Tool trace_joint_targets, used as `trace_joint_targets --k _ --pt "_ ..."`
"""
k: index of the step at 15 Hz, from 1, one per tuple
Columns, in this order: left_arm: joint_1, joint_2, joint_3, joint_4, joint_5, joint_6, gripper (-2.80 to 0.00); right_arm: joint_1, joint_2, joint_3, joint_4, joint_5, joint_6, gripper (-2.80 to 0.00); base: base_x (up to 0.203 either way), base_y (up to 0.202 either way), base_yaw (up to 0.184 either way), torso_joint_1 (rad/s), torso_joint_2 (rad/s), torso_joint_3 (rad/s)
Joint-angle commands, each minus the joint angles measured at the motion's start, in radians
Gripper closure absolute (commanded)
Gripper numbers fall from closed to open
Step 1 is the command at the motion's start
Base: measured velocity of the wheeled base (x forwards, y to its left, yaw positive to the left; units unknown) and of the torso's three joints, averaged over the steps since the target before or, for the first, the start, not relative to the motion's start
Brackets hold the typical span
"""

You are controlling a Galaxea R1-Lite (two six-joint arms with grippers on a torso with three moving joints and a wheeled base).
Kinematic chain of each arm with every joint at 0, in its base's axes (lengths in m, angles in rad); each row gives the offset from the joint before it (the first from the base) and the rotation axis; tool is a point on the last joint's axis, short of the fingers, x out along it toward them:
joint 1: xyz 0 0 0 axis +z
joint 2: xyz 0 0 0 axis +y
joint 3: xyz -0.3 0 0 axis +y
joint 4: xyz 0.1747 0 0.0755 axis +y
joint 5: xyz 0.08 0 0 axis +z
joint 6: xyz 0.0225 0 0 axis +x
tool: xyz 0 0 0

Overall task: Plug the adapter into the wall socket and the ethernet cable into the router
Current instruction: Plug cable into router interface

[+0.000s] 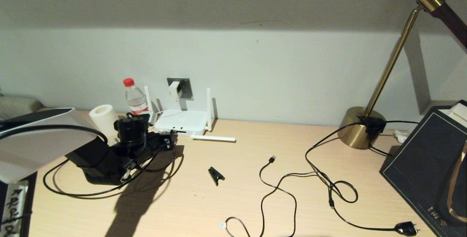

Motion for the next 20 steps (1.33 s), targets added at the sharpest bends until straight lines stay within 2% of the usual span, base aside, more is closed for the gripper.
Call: trace_joint_targets --k 1,20 --pt "0.000 -0.002 0.007 -0.006 0.000 -0.001 0.00 0.000 0.001 -0.001 0.001 0.001 -0.001 0.00 0.000 0.000 0.000 0.000 0.00 0.000" --pt "0.000 0.001 0.001 -0.006 0.001 -0.001 0.00 0.000 0.001 0.000 0.001 0.001 -0.001 0.00 0.000 0.000 0.000 0.000 0.00 0.000"
